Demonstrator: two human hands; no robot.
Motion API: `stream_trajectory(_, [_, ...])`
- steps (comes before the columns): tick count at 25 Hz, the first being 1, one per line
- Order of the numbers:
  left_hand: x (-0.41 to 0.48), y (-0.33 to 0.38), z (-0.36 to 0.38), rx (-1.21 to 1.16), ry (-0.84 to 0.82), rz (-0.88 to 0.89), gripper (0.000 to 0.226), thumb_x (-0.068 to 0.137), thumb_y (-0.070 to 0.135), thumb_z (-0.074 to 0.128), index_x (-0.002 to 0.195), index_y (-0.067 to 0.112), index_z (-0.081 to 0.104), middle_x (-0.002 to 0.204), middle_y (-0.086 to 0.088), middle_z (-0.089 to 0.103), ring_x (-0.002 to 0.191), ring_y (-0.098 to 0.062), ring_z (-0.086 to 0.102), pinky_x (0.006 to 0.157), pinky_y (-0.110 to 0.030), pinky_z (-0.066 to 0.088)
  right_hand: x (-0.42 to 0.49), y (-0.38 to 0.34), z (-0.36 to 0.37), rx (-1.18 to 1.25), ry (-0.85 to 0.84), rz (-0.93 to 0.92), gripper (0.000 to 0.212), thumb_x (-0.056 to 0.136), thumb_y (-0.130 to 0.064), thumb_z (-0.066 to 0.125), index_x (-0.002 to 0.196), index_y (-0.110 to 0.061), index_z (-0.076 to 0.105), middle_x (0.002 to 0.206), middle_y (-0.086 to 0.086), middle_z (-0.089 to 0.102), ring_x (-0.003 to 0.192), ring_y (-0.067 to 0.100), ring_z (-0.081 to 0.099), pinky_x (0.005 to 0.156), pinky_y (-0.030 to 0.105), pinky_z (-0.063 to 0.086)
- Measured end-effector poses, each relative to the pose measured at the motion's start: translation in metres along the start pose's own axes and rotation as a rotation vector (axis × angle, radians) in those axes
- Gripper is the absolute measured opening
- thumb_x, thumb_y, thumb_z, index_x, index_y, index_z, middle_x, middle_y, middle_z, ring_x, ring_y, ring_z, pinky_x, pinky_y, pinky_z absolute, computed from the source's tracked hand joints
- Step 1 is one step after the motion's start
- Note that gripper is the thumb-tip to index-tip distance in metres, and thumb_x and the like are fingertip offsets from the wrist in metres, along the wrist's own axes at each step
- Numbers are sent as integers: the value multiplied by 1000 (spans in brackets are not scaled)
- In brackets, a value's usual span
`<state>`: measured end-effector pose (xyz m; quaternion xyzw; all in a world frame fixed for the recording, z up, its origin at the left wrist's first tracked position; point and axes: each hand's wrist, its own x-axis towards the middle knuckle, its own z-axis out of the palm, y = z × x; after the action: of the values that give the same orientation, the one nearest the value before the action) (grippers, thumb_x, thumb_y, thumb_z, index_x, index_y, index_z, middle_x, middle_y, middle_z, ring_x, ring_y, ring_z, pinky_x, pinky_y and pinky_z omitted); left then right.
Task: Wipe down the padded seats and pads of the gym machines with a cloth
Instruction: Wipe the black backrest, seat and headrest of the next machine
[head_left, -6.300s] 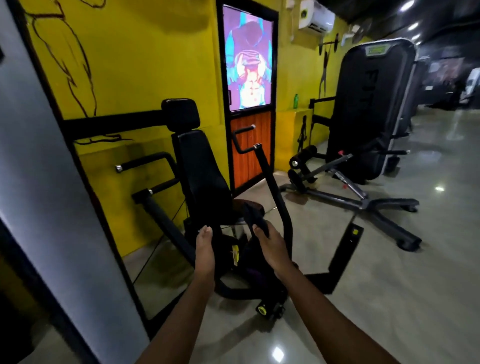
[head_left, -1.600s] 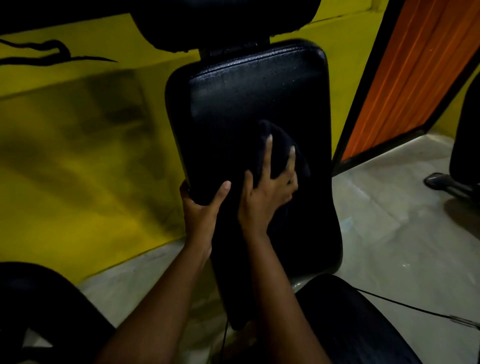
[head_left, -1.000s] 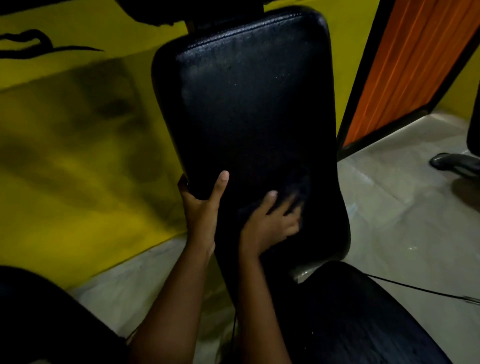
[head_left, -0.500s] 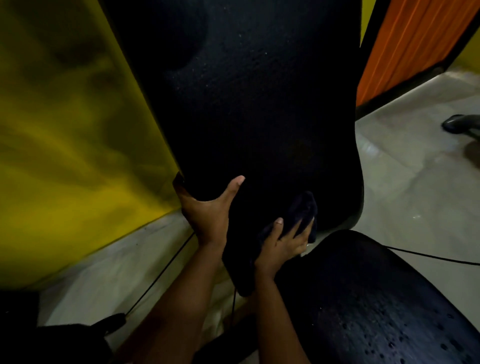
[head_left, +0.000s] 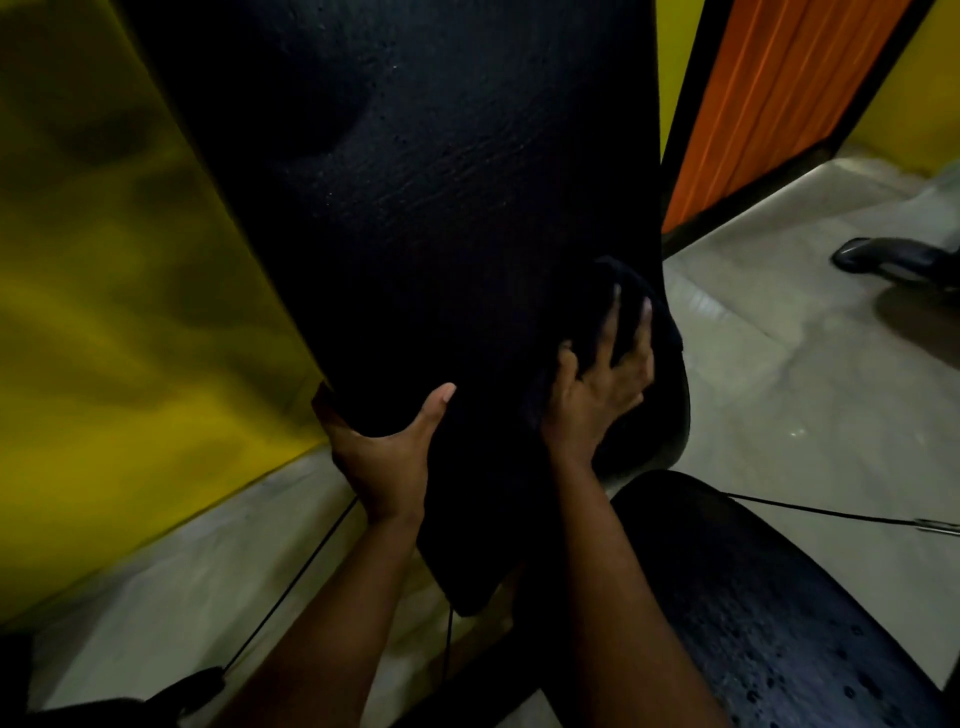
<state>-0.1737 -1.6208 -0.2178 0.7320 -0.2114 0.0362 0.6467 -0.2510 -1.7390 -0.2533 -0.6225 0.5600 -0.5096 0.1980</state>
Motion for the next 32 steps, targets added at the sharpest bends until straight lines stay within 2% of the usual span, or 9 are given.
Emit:
stream_trajectory(2, [-1, -5, 0, -2, 3, 15, 101, 53, 61, 70, 125, -5, 47, 118, -5, 55, 110, -8, 51, 94, -8, 41, -8, 45, 10, -84, 119, 209, 56, 86, -36, 42, 137, -15, 46, 144, 21, 39, 122, 45, 41, 101, 52, 31])
stream_trajectory(4, [-2, -8, 1, 6, 3, 44, 100, 56, 65, 68, 124, -5, 47, 117, -1, 53, 109, -3, 50, 94, -6, 40, -26, 78, 16, -79, 197, 472, 52, 92, -28, 47, 138, -5, 43, 146, 25, 34, 125, 49, 38, 107, 52, 30])
stream_trajectory(6, [-3, -11, 1, 14, 12, 53, 99, 57, 63, 70, 125, -5, 47, 118, 0, 53, 111, -4, 50, 96, -9, 41, -37, 89, 14, 51, 88, 801, 55, 98, -29, 43, 145, -5, 27, 154, 18, 17, 137, 42, 20, 114, 42, 17])
stream_trajectory(8, [-2, -12, 2, 26, 22, 42, 97, 57, 57, 74, 126, -5, 46, 120, -3, 54, 112, -9, 51, 97, -13, 42, -47, 81, 13, 104, 20, 933, 56, 100, -32, 38, 148, -10, 20, 157, 15, 10, 140, 37, 14, 115, 39, 12])
stream_trajectory(14, [-6, -8, 1, 22, 20, 20, 100, 55, 56, 75, 129, -3, 43, 121, 3, 48, 114, -4, 46, 94, -1, 34, -169, -8, -4, 165, -213, 721, 80, 82, -67, 23, 145, -18, 21, 157, 8, 15, 139, 29, 19, 114, 36, 16])
stream_trajectory(15, [-5, -9, 1, 21, 13, 12, 102, 54, 56, 75, 130, -4, 42, 125, 0, 49, 116, -7, 46, 97, -5, 35, -172, -4, -6, 198, -234, 714, 77, 85, -67, 24, 146, -20, 17, 157, 7, 13, 140, 28, 17, 114, 36, 15])
stream_trajectory(18, [-4, -15, 0, 33, -11, 17, 105, 55, 60, 75, 130, -5, 43, 127, -12, 54, 118, -17, 51, 101, -22, 41, -126, 39, 5, 165, -188, 772, 57, 99, -34, 38, 148, -10, 18, 157, 12, 8, 143, 31, 13, 115, 35, 9])
stream_trajectory(23, [-4, -17, 1, 38, -10, -8, 107, 55, 57, 76, 131, -9, 40, 130, -19, 52, 123, -25, 49, 103, -18, 37, -67, 67, -3, 156, -107, 890, 57, 101, -36, 30, 150, -12, 11, 158, 13, 5, 143, 33, 12, 114, 35, 10])
stream_trajectory(32, [-4, -15, 0, 13, -18, 14, 103, 58, 68, 68, 124, -9, 46, 122, -16, 57, 113, -14, 50, 94, 0, 32, -172, -2, -7, 85, -243, 902, 54, 100, -34, 35, 148, -15, 21, 156, 11, 19, 139, 31, 22, 111, 33, 17])
